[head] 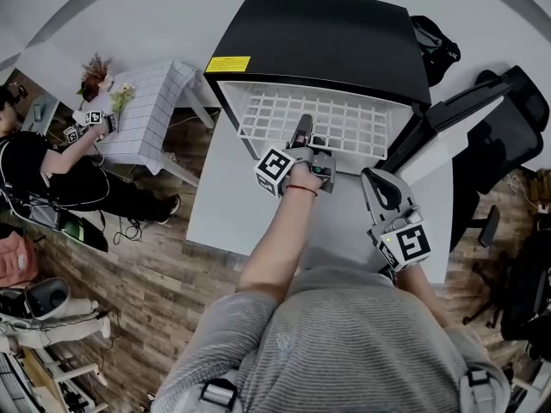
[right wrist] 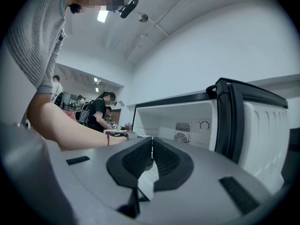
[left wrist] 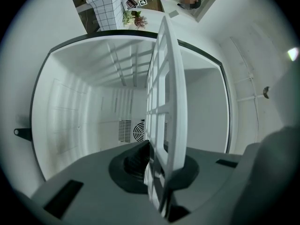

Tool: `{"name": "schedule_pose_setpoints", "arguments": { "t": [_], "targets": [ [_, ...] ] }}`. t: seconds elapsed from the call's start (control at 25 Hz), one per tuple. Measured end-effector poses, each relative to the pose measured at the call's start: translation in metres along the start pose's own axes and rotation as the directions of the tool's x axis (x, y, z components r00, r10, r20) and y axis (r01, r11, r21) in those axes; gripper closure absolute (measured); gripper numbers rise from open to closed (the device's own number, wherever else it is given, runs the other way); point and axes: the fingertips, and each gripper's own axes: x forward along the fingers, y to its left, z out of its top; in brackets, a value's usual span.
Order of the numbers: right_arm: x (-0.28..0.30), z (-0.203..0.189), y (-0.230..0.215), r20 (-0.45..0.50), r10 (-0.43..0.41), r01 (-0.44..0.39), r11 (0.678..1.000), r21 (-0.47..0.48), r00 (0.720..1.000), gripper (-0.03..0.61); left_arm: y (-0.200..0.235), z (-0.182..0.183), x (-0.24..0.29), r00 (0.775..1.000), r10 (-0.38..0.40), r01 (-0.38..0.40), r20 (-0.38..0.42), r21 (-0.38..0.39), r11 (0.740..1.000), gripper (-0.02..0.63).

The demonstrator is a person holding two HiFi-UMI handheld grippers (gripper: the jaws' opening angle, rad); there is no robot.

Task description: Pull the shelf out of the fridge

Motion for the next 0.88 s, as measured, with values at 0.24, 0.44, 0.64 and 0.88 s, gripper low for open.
{"name": "schedule_pose_setpoints", "arguments": {
  "t": [0.24, 0.44, 0.64, 0.88],
  "targets": [
    [-0.012, -0.001, -0.047, -0.017, -0.143, 0.143, 0.990, -0.006, 0.990, 0.565, -0.002, -0.001, -0.011, 1.000, -0.001, 0.001, -0.003, -0.005, 1.000, 0.577],
    [-0.017, -0.006, -0.082, -0.041, -0.235, 0.234, 0.972, -0.025, 0.971, 0.565, -0.003, -0.001, -0.015, 1.000, -0.001, 0.001, -0.007, -0.005, 1.000, 0.577],
    [-0.014, -0.009, -0.091, -0.049, -0.251, 0.249, 0.967, -0.046, 0.967, 0.565, -0.003, -0.002, -0.016, 1.000, 0.005, -0.005, -0.010, -0.004, 1.000, 0.577],
    [-0.012, -0.008, -0.090, -0.033, -0.277, 0.274, 0.959, -0.074, 0.960, 0.565, -0.003, -0.002, -0.016, 1.000, -0.002, 0.002, -0.019, 0.002, 1.000, 0.577]
  ]
}}
